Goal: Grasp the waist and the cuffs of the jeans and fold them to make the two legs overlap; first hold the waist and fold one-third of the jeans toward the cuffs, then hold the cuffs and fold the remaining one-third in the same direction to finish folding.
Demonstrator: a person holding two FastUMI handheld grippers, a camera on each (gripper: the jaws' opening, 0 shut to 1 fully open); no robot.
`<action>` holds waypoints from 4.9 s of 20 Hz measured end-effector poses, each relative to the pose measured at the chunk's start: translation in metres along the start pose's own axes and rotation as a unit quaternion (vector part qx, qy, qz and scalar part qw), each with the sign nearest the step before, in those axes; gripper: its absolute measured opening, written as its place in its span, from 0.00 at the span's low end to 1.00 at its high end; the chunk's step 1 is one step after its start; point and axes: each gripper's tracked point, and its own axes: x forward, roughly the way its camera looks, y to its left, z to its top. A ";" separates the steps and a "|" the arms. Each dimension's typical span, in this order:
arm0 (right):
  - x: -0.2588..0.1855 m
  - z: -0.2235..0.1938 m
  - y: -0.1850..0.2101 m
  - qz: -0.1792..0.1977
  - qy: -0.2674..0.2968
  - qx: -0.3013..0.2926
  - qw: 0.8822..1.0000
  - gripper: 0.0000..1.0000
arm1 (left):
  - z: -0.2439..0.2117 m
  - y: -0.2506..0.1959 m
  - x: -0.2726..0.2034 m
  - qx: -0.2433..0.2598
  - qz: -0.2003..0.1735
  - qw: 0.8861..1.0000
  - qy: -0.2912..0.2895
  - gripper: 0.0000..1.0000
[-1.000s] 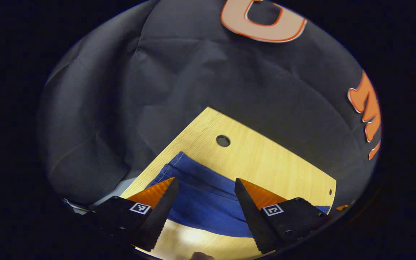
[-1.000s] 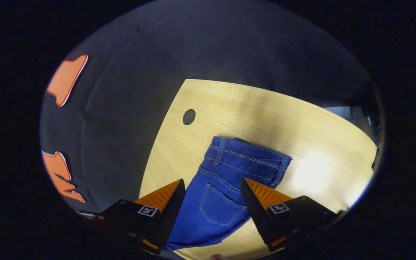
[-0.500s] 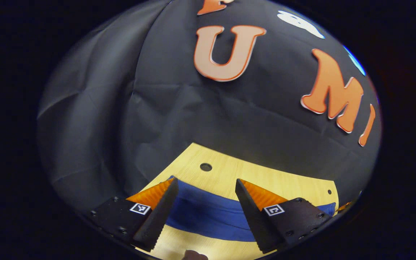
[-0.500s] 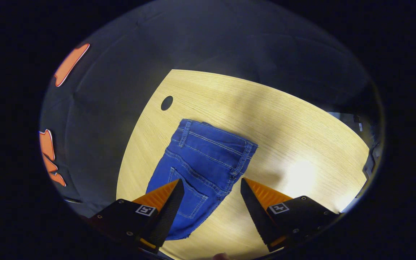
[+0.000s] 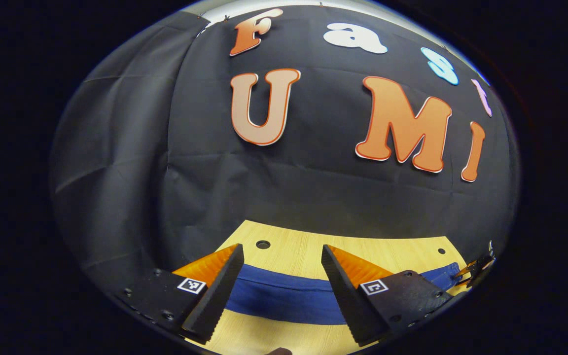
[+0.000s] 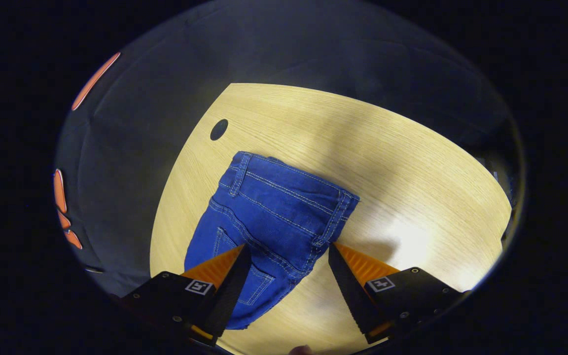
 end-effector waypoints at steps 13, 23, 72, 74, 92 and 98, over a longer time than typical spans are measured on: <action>0.007 0.001 -0.013 -0.005 -0.037 -0.046 0.998 0.72 | 0.000 -0.017 -0.072 0.023 0.006 0.999 -0.023 0.97; -0.012 0.001 0.003 0.078 -0.075 0.027 0.994 0.05 | -0.006 -0.046 -0.094 0.022 -0.012 0.999 -0.020 0.97; -0.119 -0.230 0.281 0.183 -0.139 -0.337 0.913 0.75 | -0.024 0.065 -0.036 0.014 -0.111 0.993 0.039 0.97; -0.128 -0.219 0.279 0.182 -0.158 -0.345 0.907 0.86 | -0.025 0.051 -0.044 0.022 -0.135 0.990 0.044 0.98; -0.203 -0.128 0.263 0.201 -0.267 -0.387 0.859 0.98 | -0.077 0.109 -0.025 0.055 0.041 0.994 0.087 0.99; -0.253 -0.078 0.233 0.147 -0.355 -0.339 0.859 0.97 | -0.136 0.149 0.013 -0.086 0.031 0.981 0.171 0.99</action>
